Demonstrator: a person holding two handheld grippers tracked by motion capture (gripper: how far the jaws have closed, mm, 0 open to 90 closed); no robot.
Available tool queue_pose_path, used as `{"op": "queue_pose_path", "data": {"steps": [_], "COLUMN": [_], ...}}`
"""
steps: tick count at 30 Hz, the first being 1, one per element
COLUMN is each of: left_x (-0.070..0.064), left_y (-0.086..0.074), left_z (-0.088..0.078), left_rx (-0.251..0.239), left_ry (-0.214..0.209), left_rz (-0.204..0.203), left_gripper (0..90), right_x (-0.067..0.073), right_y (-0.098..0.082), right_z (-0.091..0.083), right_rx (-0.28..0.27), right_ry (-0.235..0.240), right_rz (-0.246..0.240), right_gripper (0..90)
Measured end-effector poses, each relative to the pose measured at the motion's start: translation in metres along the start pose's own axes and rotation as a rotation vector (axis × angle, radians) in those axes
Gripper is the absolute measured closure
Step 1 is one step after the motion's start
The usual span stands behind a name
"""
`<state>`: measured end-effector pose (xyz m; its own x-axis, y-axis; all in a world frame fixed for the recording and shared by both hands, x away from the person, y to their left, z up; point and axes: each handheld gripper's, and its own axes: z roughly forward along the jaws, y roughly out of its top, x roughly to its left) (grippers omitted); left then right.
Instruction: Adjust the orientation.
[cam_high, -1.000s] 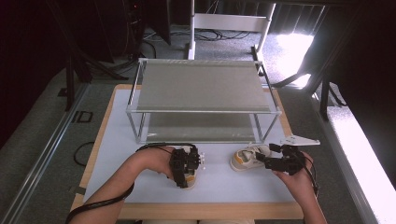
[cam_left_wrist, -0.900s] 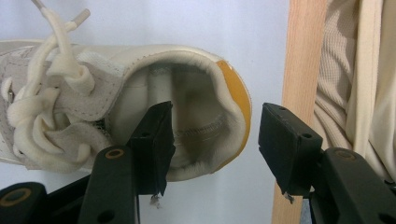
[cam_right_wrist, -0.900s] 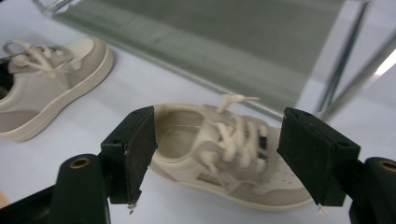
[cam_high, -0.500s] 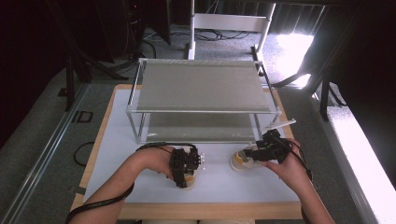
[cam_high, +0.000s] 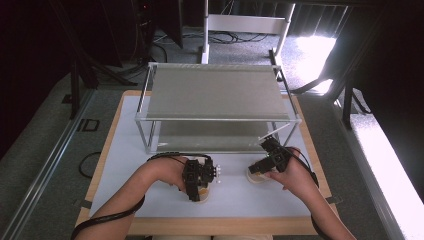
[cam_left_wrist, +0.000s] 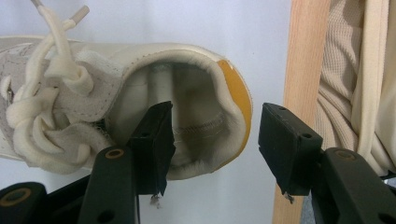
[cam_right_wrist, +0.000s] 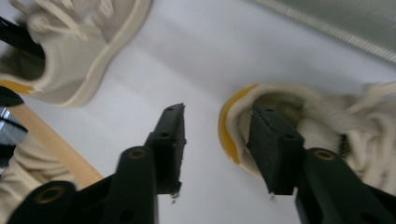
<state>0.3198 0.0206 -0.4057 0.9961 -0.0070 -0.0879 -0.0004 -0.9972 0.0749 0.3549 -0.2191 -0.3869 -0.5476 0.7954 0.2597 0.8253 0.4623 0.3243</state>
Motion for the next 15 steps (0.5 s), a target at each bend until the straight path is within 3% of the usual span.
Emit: {"op": "queue_pose_path", "data": {"steps": [4,7,8,9,15], "left_x": [0.0,0.001,0.001,0.001,0.002], "left_y": [0.0,0.001,0.001,0.001,0.002], "left_z": [0.001,0.002,0.002,0.002,0.002], "left_rx": [0.001,0.003,0.002,0.0,0.01], "left_ry": [-0.003,-0.003,-0.004,-0.006,-0.016], "left_rz": [0.002,0.003,0.004,0.0,-0.001], "left_gripper": [44.8,44.9,44.9,45.0,45.3], "right_x": [-0.002,-0.003,-0.003,-0.004,-0.01], "right_y": [0.004,0.008,0.009,0.01,0.014], "right_z": [0.012,0.022,0.023,0.024,0.028], "right_rx": [0.046,0.086,0.094,0.103,0.149], "right_ry": [-0.009,-0.015,-0.04,-0.052,0.001], "right_rz": [-0.003,0.001,-0.01,-0.018,-0.005], "right_gripper": [59.7,68.3,75.1,75.4,76.3]}}
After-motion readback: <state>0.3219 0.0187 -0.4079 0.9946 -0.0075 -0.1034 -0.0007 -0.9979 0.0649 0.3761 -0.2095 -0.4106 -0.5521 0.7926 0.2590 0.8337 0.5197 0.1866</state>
